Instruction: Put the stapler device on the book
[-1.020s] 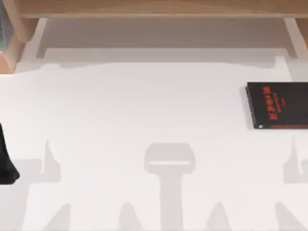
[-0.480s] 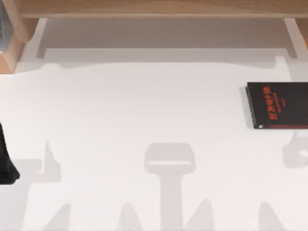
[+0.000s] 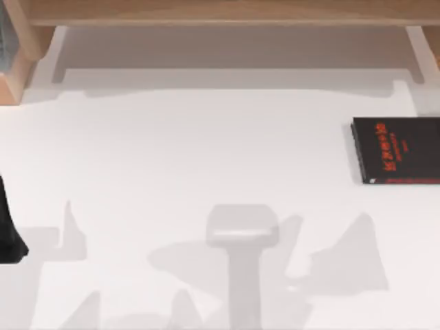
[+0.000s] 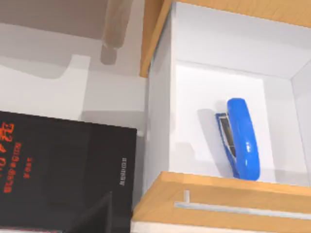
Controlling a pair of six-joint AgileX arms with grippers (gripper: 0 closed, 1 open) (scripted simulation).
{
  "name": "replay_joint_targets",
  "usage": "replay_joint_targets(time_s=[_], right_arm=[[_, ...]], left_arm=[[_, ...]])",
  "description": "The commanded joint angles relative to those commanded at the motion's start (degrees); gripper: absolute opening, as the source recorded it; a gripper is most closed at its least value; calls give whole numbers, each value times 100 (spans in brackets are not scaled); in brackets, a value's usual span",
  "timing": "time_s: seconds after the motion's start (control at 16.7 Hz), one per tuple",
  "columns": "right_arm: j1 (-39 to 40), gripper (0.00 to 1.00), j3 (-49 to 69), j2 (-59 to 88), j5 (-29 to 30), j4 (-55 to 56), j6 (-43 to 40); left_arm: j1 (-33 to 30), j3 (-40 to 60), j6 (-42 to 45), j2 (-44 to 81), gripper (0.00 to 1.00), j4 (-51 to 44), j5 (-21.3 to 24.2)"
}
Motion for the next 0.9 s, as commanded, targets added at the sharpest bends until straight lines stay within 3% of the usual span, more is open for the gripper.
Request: replay_joint_targets(time_s=[0.54,0.9], right_arm=[[-828,100,5338,5566,-117,-2842,-1203],[-1095,100,7565,7951,-160,-4007,-1693]], left_arm=[[0,0,0,0,100,0,0],[0,0,0,0,100,0,0]])
